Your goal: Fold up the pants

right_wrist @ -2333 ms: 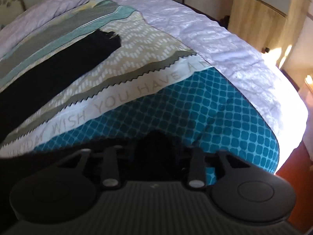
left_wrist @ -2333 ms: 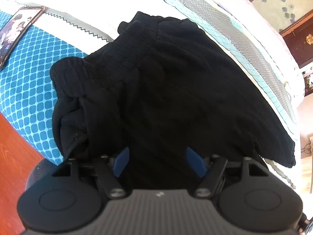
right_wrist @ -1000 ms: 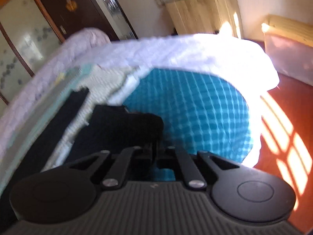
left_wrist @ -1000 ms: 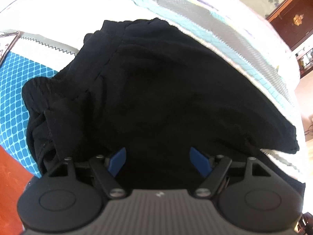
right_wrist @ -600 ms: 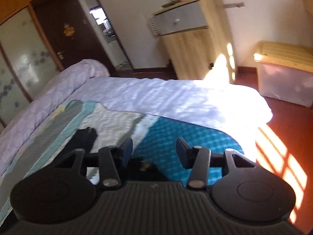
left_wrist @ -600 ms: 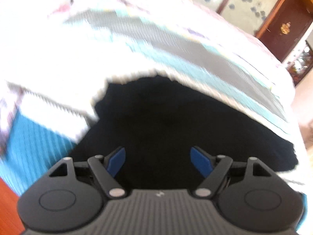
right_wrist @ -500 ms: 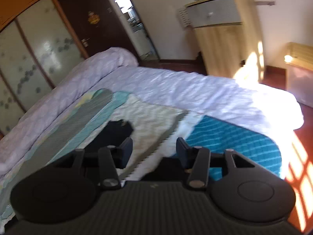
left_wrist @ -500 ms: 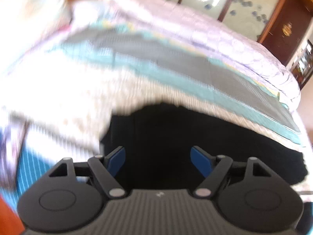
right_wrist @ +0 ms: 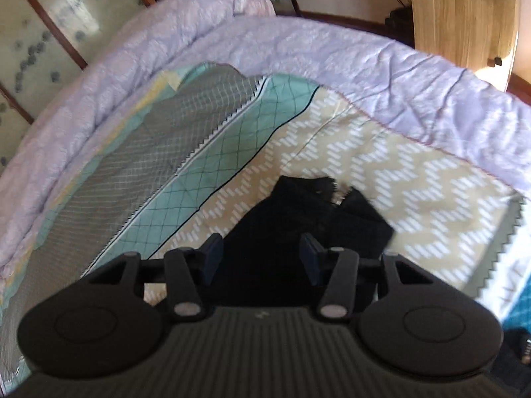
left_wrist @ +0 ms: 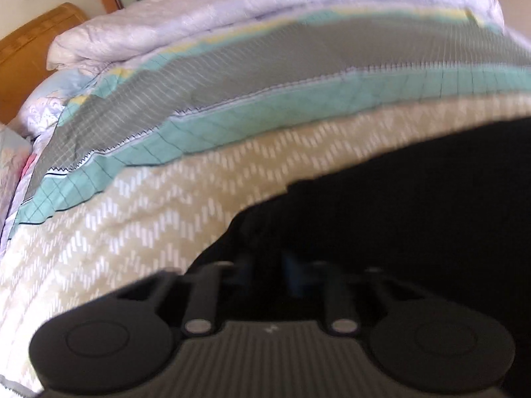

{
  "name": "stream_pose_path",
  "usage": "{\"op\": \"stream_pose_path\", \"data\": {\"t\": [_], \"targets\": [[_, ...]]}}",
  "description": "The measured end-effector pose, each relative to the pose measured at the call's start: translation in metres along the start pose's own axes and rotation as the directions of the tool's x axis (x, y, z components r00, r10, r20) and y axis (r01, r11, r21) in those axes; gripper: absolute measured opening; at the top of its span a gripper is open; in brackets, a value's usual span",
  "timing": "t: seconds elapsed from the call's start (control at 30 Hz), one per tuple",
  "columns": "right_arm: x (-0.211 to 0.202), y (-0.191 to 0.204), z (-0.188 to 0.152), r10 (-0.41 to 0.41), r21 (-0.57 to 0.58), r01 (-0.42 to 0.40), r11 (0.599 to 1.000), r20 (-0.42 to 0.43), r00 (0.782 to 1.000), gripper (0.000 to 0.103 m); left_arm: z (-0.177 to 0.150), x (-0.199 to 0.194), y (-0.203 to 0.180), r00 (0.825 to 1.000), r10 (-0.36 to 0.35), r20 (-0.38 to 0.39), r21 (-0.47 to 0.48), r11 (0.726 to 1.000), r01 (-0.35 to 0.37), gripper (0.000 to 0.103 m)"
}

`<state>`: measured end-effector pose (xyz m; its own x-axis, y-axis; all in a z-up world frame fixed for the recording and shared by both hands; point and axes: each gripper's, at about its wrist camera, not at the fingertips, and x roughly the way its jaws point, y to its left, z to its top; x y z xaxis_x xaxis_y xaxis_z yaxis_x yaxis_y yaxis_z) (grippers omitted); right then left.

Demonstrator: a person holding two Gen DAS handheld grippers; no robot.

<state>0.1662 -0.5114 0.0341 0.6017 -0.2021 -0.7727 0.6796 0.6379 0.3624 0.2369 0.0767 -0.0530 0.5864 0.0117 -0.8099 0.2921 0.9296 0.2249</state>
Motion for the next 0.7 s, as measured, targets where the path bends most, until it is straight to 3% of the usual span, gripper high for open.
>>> {"op": "stream_pose_path", "data": {"t": [0.1,0.23,0.3,0.37,0.47,0.6,0.7], "targets": [[0.038,0.02,0.009,-0.11,-0.031,0.111,0.993,0.018,0.994,0.054,-0.007,-0.012,-0.005,0.998,0.03,0.046,0.018,0.999,-0.031,0.01],[0.082,0.026,0.006,-0.241,-0.016,0.241,0.97,-0.028,0.97,0.051,-0.014,-0.052,-0.003,0.99,0.047,0.133,0.0,0.999,-0.048,0.009],[0.082,0.035,-0.003,-0.317,-0.075,0.317,0.945,0.02,0.948,0.021,-0.016,-0.069,0.001,0.984,0.061,0.166,-0.031,0.998,-0.057,0.009],[0.069,0.027,-0.006,-0.265,-0.05,0.266,0.963,0.022,0.964,0.007,-0.022,-0.088,0.006,0.979,0.06,0.196,-0.079,0.996,-0.045,0.009],[0.02,-0.001,-0.007,-0.112,0.065,0.107,0.992,0.072,0.991,0.007,-0.034,-0.114,0.014,0.97,0.055,0.235,-0.146,0.989,-0.021,0.009],[-0.068,-0.055,-0.02,0.069,0.132,-0.086,0.988,0.129,0.989,0.007,-0.06,-0.16,0.018,0.954,0.035,0.298,-0.196,0.98,0.025,0.009],[-0.132,-0.106,-0.044,0.14,0.173,-0.168,0.97,0.164,0.976,0.007,-0.091,-0.198,0.018,0.941,0.023,0.337,-0.221,0.974,0.056,0.009]]}}
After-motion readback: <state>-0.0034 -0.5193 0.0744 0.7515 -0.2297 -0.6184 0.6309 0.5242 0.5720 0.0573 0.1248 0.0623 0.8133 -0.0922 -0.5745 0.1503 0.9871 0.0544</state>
